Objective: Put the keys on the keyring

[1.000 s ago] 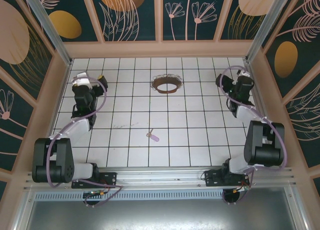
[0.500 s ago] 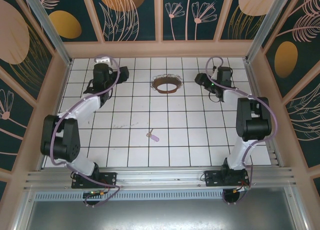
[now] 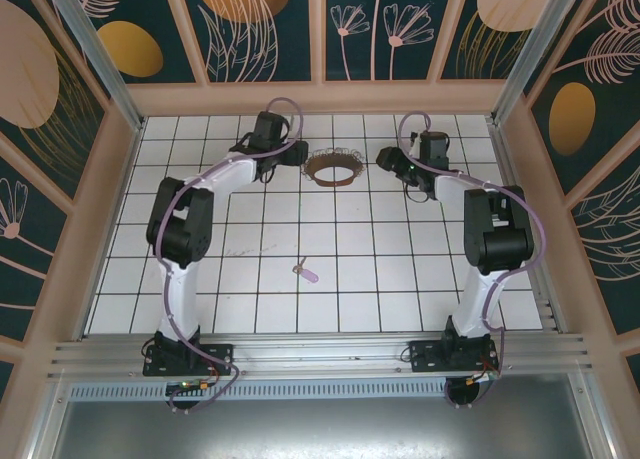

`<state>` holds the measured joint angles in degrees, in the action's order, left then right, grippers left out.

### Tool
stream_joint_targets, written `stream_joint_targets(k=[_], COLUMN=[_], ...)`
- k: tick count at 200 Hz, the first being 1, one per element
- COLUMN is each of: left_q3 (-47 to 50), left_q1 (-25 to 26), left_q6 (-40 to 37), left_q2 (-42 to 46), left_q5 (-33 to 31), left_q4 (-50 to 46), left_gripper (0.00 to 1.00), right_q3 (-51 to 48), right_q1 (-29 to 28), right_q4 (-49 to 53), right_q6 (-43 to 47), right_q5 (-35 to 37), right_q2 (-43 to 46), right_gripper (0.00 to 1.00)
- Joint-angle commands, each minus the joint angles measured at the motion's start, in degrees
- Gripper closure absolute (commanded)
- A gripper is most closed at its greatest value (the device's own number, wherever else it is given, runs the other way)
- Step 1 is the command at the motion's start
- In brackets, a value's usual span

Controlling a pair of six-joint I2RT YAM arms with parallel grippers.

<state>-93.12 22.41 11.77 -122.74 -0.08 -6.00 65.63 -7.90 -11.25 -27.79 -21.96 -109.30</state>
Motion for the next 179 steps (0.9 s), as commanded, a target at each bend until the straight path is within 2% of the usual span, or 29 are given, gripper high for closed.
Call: stream_joint_targets(k=[1, 55, 132, 179], left_q3=[-4.99, -8.39, -0.64, 0.66], left_q1=[0.0, 0.53, 0.61, 0.57], left_q6=[-3.24, -2.21, 1.6, 2.4], left_q2=[-3.71, -6.74, -0.45, 1.1], left_q5=[1.19, 2.2, -0.6, 0.32], left_q4=[-7.05, -8.42, -2.71, -1.21], left_gripper=[0.24, 0.26, 0.21, 0.2], right_q3=[1.8, 6.91, 20.3, 26.63], right_q1=[-0.78, -1.28, -3.18, -4.53], right_q4=[1.04, 2.19, 8.18, 11.38], right_q6=[0.28, 0.39, 1.94, 3.48], right_q5=[1.34, 0.17, -1.69, -3.26], right_q2=[-1.99, -6.55, -16.64, -21.71], right_gripper=[0.29, 0.34, 0.4, 0.45])
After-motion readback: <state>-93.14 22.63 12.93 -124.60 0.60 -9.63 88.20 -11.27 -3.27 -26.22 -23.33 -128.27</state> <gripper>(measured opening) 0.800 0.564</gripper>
